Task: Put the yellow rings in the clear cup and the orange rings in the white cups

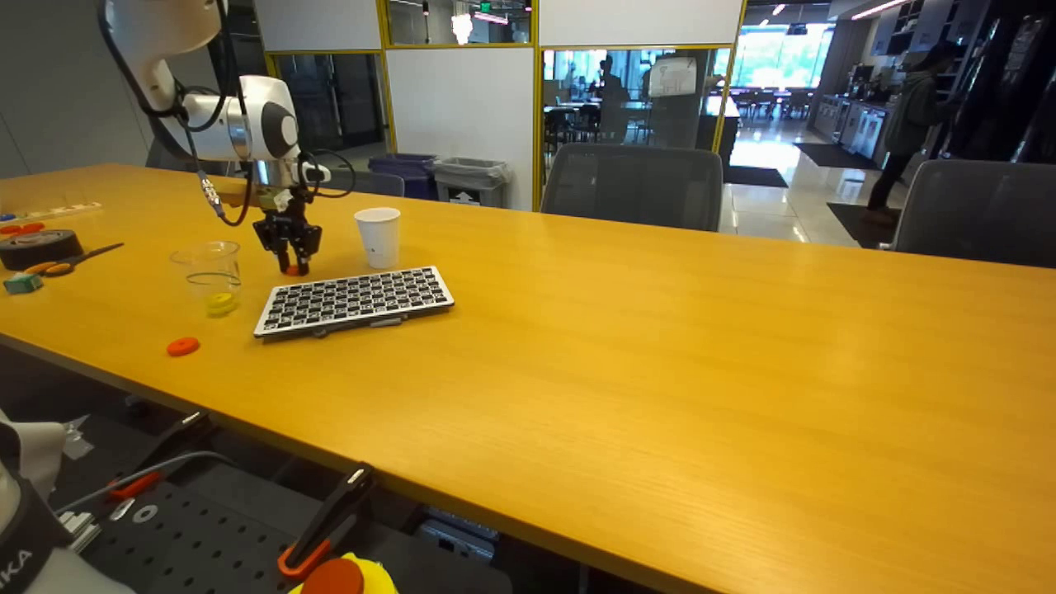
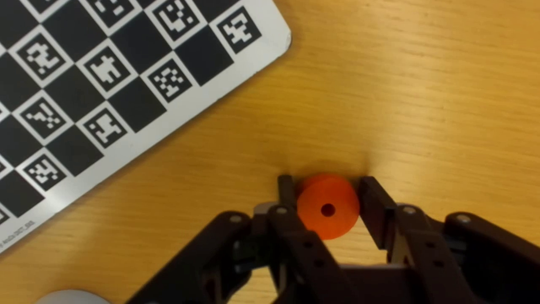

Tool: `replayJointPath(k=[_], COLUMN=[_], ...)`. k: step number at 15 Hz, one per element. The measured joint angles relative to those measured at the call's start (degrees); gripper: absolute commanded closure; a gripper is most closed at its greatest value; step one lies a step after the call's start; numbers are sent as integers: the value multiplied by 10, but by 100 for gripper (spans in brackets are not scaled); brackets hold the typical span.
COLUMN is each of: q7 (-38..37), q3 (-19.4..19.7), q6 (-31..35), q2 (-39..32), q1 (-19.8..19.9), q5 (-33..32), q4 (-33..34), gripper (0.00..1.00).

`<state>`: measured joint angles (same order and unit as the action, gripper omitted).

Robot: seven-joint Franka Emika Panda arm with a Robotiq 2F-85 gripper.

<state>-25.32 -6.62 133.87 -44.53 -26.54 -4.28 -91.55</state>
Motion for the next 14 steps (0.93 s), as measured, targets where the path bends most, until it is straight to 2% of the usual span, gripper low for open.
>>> replayJointPath(k=[5,14], q7=[-3,-7], q3=[9,34], q6=[-7,-84], q2=[10,101], q1=[0,4], q5=[0,-25], q4=[9,30], gripper=[77,77])
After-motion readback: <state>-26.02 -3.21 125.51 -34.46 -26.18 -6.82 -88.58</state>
